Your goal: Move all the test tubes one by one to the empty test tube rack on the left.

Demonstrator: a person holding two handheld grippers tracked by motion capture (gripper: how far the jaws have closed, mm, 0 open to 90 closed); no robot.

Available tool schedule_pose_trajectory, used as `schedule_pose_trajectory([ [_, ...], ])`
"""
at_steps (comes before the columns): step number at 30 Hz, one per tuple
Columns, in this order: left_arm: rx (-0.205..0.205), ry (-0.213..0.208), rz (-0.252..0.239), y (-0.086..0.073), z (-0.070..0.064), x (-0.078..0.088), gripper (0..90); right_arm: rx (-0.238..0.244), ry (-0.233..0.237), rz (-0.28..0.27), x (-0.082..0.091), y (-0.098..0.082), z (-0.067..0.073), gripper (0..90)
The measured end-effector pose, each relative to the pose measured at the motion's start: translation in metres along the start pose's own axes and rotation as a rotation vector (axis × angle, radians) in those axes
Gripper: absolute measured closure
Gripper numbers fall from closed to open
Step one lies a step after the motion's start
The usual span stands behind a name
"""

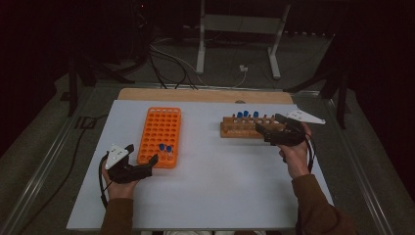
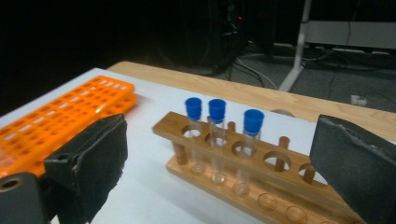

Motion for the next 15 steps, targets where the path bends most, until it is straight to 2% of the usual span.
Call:
schedule_pose_trajectory([
  [12, 0.007, -0.011, 0.006, -0.002, -0.001, -0.003, 0.8, 0.018, -0.041, 0.048, -0.027, 0.002, -0.003, 7.6],
  [15, 0.013, -0.008, 0.009, -0.003, 0.001, -0.003, 0.8, 0.035, -0.053, 0.058, -0.032, 0.002, -0.003, 11.2],
])
Point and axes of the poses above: each handheld gripper's, and its own axes: x roughly backward along the jaws, y roughly out of its top, z roughly to its left, the point moved 1 cm from there along -x, roughly forward along the jaws, and after that the axes turned 9 degrees about -z, right-handed, at the moved point
